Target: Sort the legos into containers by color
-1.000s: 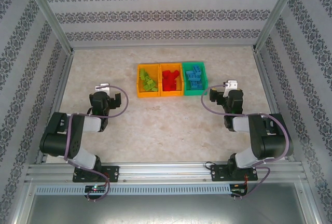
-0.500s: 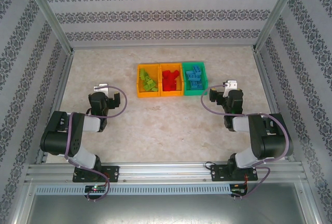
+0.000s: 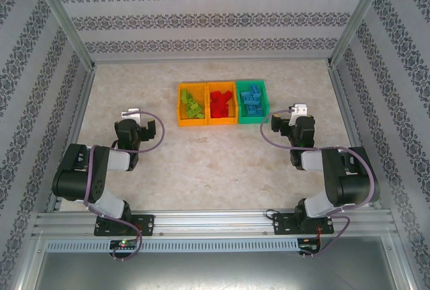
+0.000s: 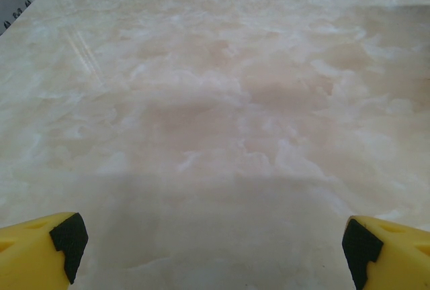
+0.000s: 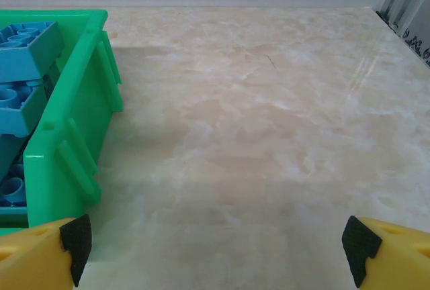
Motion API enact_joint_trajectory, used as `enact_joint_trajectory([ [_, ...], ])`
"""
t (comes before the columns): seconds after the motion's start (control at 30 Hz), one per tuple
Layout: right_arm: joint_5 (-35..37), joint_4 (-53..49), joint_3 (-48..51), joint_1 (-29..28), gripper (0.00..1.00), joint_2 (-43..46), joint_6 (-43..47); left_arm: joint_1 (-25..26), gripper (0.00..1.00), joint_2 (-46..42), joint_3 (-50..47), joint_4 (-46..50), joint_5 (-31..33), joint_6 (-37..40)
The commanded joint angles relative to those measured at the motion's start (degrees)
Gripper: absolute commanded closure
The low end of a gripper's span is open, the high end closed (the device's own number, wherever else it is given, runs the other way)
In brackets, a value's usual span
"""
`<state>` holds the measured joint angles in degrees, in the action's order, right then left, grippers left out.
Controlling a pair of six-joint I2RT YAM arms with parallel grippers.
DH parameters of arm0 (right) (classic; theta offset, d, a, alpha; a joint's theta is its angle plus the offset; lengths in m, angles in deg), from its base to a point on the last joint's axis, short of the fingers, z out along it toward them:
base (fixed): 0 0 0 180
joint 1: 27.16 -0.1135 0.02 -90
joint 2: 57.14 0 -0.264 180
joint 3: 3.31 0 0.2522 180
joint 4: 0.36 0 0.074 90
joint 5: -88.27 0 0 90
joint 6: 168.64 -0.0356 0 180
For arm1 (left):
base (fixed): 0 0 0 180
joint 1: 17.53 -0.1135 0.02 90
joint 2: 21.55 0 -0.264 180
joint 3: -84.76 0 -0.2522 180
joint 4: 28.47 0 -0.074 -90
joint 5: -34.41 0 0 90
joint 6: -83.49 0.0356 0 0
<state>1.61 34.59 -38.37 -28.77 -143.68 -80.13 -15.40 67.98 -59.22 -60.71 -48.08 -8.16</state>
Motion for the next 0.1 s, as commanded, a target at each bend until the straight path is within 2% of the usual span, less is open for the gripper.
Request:
enact_joint_trajectory([
  [0.0, -1.1, 1.82, -0.85, 0.26, 0.02, 0.39, 0.44, -0.7, 0.01, -0.15, 0.5, -3.43, -0.65, 0.16],
  [0.07, -0.86, 1.94, -0.78, 0.09, 0.02, 0.37, 0.53, -0.68, 0.01, -0.08, 0.55, -3.44, -0.66, 0.16],
])
